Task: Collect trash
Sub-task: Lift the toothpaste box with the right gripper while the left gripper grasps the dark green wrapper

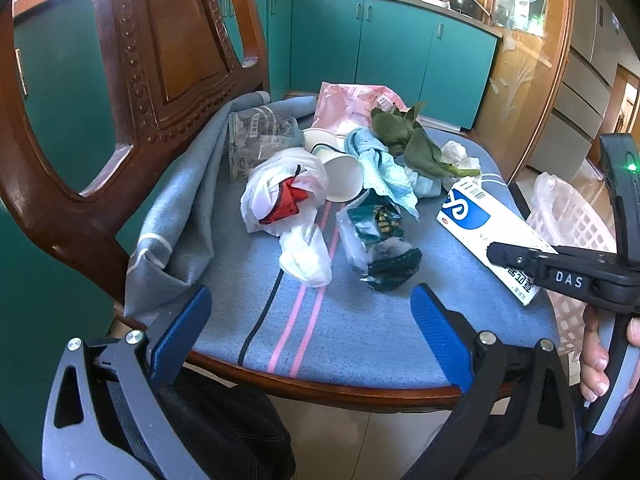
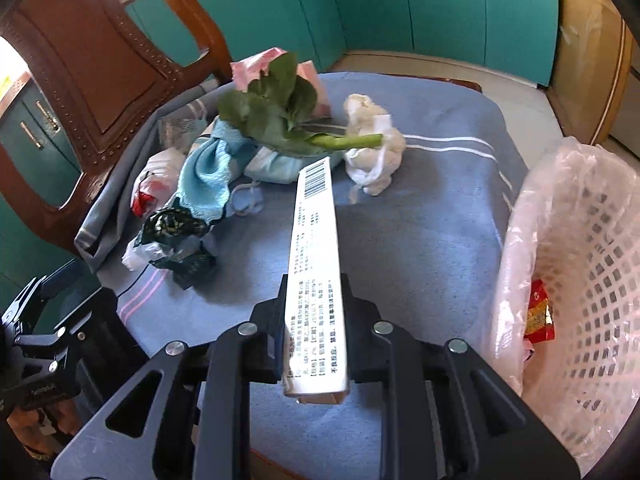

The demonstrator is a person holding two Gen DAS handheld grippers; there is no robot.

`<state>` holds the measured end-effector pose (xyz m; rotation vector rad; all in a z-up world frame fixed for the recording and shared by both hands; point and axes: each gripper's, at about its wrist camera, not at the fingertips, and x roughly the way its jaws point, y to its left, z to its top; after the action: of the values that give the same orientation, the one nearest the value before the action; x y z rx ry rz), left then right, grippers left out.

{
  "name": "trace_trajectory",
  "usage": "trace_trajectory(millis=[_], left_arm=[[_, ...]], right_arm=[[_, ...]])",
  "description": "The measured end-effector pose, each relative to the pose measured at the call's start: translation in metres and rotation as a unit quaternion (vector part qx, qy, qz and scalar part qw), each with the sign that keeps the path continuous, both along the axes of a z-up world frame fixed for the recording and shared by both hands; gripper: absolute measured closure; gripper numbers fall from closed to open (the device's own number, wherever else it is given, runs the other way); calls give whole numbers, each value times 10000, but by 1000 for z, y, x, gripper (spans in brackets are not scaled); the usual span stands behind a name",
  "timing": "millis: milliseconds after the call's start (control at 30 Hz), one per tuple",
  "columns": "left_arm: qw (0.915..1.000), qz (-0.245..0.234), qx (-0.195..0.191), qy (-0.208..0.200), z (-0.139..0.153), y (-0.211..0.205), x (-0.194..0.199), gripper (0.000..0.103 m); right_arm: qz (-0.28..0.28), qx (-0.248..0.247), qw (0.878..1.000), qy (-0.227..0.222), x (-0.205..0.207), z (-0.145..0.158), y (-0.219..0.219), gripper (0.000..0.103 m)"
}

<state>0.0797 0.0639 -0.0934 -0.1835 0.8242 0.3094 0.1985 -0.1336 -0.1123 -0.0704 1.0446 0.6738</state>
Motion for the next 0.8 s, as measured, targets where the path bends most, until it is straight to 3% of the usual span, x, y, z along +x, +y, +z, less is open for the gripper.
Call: trace_trajectory(millis=[233, 300, 467, 533, 600, 800], left_arm=[[10000, 27, -18, -5, 0, 2, -1, 4], [10000, 20, -25, -2, 0, 2, -1, 4], [10000, 17, -38, 19, -2, 3, -1, 4], [10000, 19, -60, 36, -3, 3, -1, 4], [10000, 14, -73, 45, -4, 3, -1, 4], [10000, 0, -73, 55, -5, 3, -1, 3]], right_arm=[[-145, -83, 9999, -21, 4, -3, 2, 79], [-182, -135, 9997, -107, 5, -3, 2, 71], [-190, -216, 9993, -236, 5, -3, 6, 68], [-134, -235, 9992, -307, 4, -2, 9, 62], [-25, -231, 9990, -388, 1, -1, 13, 46], [392, -539, 9961, -584, -12, -8, 34, 42]])
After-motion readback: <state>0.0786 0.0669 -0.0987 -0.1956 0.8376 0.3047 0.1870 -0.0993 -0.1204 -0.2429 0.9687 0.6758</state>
